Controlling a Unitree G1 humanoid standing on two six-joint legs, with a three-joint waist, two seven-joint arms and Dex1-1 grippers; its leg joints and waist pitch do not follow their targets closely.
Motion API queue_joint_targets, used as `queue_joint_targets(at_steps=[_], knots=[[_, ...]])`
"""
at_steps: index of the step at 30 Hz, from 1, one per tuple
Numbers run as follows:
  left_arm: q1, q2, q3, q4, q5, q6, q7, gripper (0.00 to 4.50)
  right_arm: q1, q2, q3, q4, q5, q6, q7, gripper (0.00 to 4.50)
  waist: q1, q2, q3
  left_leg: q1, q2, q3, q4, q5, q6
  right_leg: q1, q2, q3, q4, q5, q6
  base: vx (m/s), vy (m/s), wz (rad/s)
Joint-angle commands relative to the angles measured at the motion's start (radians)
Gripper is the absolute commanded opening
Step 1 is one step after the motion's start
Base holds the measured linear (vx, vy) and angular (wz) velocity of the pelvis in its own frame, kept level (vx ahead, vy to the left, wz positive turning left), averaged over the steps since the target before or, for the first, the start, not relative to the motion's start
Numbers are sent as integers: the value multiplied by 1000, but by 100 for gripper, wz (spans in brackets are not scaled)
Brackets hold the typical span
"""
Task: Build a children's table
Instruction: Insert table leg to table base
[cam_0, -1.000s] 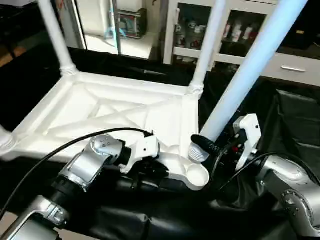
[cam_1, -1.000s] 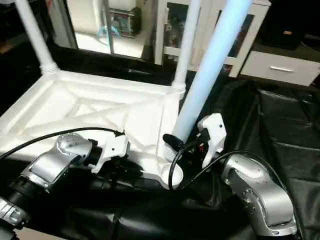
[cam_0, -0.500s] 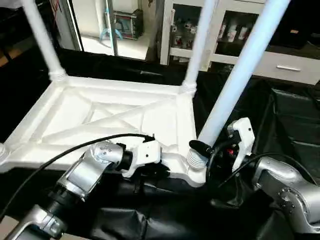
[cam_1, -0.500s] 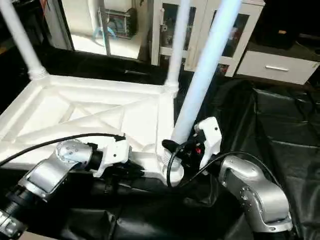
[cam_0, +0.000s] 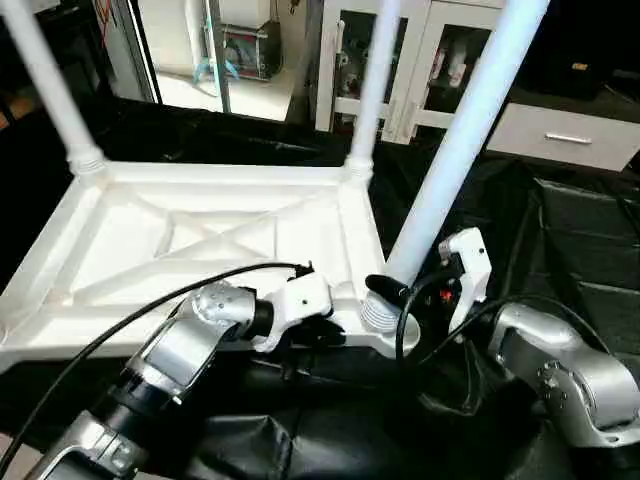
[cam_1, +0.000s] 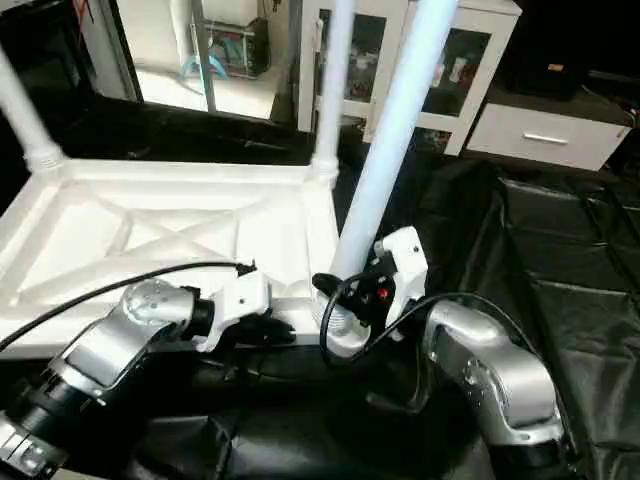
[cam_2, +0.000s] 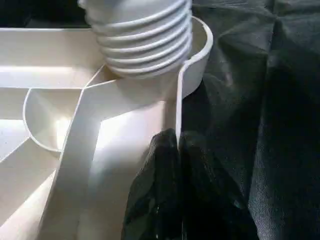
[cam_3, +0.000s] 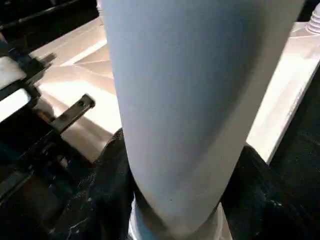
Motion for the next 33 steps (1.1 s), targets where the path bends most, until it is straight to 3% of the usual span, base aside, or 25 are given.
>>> queue_joint_targets(at_steps=[1, 5, 8, 11, 12, 18, 19, 23, 28, 33], knots=[[-2, 13, 6, 40, 36, 57, 52, 3, -8, -18, -7, 11, 5, 15, 12, 191, 10, -1, -51, -4, 89, -33, -86, -92, 19, 47, -106, 61, -84, -135, -230, 0, 0, 0], [-3, 5, 5, 26, 25, 31, 31, 3, -25, -36, -25, 35, -6, -3, 25, 191, 9, -1, -51, -4, 89, -34, -86, -107, 22, 46, -107, 61, -89, -173, -226, 0, 0, 0], [-2, 5, -3, 33, 35, -31, 30, 3, -35, -39, -40, 49, -3, -14, 30, 191, 8, -2, -53, -4, 90, -33, -85, -86, 32, 45, -105, 61, -86, -132, -232, 0, 0, 0], [0, 2, -5, 34, 37, -40, 38, 3, -34, -43, -45, 49, 1, -15, 33, 191, 10, -2, -53, -4, 90, -32, -84, -75, 37, 47, -106, 60, -83, -109, -238, 0, 0, 0], [0, 1, -8, 36, 41, -46, 42, 3, -35, -43, -47, 53, 1, -18, 35, 191, 10, -6, -53, -5, 90, -32, -84, -73, 41, 47, -107, 60, -84, -121, -236, 0, 0, 0], [-9, -20, 16, 47, 16, -26, 54, 3, -41, -45, -43, 69, -2, -25, 48, 191, 12, -7, -51, -3, 91, -31, -85, -91, 35, 43, -108, 60, -88, -165, -229, 0, 0, 0], [-12, -21, 19, 49, 14, -25, 54, 46, -43, -45, -44, 70, -2, -25, 50, 191, 12, -7, -51, -4, 91, -31, -85, -89, 35, 44, -108, 61, -88, -165, -229, 0, 0, 0], [-22, -17, 30, 52, 17, -46, 63, 75, -44, -46, -46, 69, -6, -26, 50, 191, 12, -4, -52, -4, 91, -31, -84, -79, 38, 44, -107, 61, -87, -146, -229, 0, 0, 0], [-22, 2, 43, 41, -5, -10, 31, 75, -36, -46, -50, 54, -5, -24, 49, 191, 11, 0, -52, -3, 91, -32, -86, -93, 27, 45, -107, 61, -87, -142, -233, 0, 0, 0], [-24, 12, 42, 40, -8, 7, 26, 126, -30, -45, -54, 49, -4, -26, 48, 191, 12, 2, -50, -3, 91, -33, -88, -110, 22, 44, -106, 61, -88, -154, -236, 0, 0, 0]])
